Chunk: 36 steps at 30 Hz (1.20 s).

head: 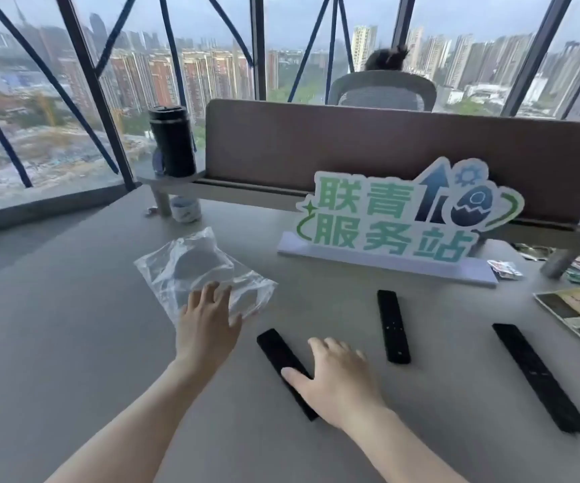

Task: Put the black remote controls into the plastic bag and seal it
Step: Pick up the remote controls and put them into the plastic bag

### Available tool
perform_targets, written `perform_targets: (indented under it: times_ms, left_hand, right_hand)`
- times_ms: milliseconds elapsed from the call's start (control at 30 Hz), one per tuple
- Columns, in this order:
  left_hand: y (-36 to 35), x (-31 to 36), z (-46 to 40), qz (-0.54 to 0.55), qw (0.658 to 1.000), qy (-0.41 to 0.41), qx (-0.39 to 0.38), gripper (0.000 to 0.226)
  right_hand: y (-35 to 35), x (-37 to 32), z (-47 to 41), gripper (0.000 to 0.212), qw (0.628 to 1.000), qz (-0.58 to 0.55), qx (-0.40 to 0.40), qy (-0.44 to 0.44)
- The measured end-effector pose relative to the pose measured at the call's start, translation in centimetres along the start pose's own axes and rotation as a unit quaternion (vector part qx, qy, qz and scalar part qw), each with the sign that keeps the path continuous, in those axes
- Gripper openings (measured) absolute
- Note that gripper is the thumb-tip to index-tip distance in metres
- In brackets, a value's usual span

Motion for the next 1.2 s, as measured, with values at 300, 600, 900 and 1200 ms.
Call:
perform_targets:
  times_ms: [300, 600, 900, 1200]
  left_hand:
    - [1.2, 0.9, 3.6, 0.067, 0.996, -0.052, 0.006, 0.019]
    - [4.0, 8.2, 6.7, 0.170, 0.975, -0.146, 0.004, 0.017]
    - [2.0, 8.4, 6.2, 0.205, 0.972, -0.112, -0.023, 0.029]
    - [0.2, 8.4, 6.3, 0.199, 0.975, -0.093, -0.025, 0.016]
  right_hand:
    - [-3.3, 1.8, 5.1, 0.032, 0.966, -0.251, -0.043, -0.036]
    - [-0.2, 0.0, 3.5, 0.040, 0.866, -0.494, -0.078, 0.005]
    - [1.7, 12.5, 4.8, 0.020, 0.894, -0.384, 0.169, -0.156]
    - [1.6, 14.9, 0.0, 0.040, 0.946, -0.160, 0.122, -0.253]
Point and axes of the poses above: each hand's wrist, its own z-axis away from the middle knuckle, its own y-axis out of the back of the hand, x = y × z, the point moved 8 cm from there along -z, towards the middle knuckle, and after that the axes turned 12 degrees about -x, right-handed, at the moved point
